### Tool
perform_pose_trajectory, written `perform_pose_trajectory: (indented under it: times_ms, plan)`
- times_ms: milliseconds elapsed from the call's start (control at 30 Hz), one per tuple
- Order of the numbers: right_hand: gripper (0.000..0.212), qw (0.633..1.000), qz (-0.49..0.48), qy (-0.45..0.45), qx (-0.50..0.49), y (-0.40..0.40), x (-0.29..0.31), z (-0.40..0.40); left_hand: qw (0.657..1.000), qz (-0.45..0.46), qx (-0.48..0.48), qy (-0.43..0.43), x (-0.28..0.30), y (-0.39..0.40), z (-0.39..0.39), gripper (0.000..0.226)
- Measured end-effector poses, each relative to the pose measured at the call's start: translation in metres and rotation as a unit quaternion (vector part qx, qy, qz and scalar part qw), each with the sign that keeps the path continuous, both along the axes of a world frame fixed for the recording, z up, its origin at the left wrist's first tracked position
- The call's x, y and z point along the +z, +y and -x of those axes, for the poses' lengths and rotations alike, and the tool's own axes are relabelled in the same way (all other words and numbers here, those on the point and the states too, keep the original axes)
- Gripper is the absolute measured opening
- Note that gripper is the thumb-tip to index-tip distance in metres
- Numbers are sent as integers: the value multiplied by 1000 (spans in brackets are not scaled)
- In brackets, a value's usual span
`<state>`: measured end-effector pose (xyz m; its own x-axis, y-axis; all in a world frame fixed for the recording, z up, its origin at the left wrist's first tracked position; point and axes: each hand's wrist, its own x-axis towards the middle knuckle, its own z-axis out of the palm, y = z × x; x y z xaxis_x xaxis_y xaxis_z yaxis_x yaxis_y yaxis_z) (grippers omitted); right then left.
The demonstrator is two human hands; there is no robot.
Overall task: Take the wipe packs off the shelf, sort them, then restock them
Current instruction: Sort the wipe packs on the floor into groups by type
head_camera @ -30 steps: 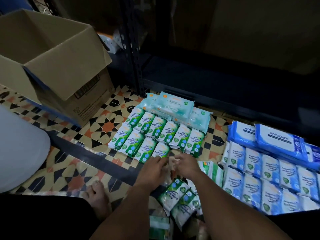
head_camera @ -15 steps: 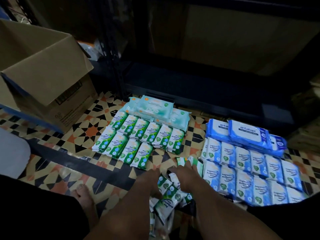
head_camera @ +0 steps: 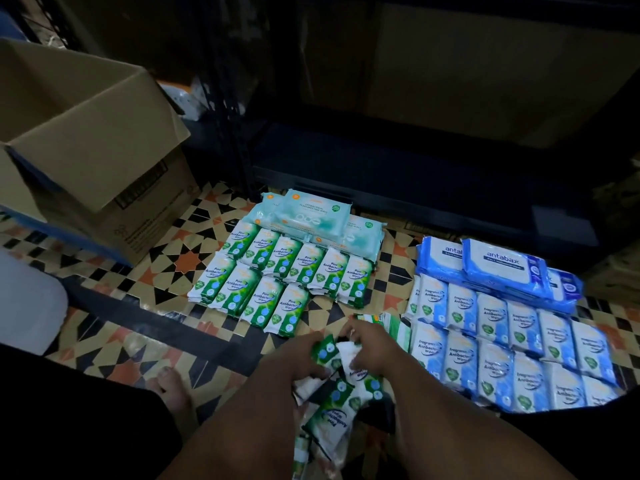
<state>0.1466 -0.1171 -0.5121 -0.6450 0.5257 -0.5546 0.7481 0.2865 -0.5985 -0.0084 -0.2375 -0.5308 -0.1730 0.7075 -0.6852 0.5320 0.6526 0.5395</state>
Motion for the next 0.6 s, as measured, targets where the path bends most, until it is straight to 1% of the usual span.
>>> perform_pose_trajectory:
  times_ms: [33, 67, 133, 167, 233, 300, 400, 467, 500, 533, 567, 600]
  plan:
    - [57, 998, 16, 26, -46, 2, 1, -1, 999, -5, 28, -31, 2, -1, 5, 72]
    - [58, 994, 32, 54, -91, 3, 3, -1, 997, -8, 57, -57, 7, -3, 10, 60]
    - [58, 974, 69, 113, -181, 7, 6, 0, 986, -31, 125, -110, 22, -3, 17, 39]
    - [57, 960, 91, 143, -224, 8, 9, 1, 976, -27, 169, -136, 31, -2, 20, 38]
    - [56, 927, 125, 198, -294, 9, 17, 5, 951, -25, 244, -186, 38, -1, 27, 51]
    - [56, 896, 150, 238, -344, 10, 25, 11, 934, -58, 286, -206, 44, 0, 33, 61]
    - [53, 861, 167, 282, -389, 12, 36, 24, 909, -119, 331, -223, 52, 6, 41, 72]
    - [54, 844, 168, 290, -419, 13, 41, 33, 895, -142, 350, -239, 58, 9, 45, 74]
    - [55, 834, 173, 289, -437, 13, 42, 36, 893, -152, 348, -243, 60, 10, 49, 74]
    - [62, 824, 184, 288, -453, 13, 43, 39, 892, -164, 342, -247, 63, 9, 52, 73]
    - [77, 810, 208, 292, -465, 13, 42, 42, 889, -180, 339, -249, 63, 8, 55, 70]
    - [99, 798, 236, 295, -469, 13, 40, 44, 886, -198, 342, -243, 64, 7, 58, 66]
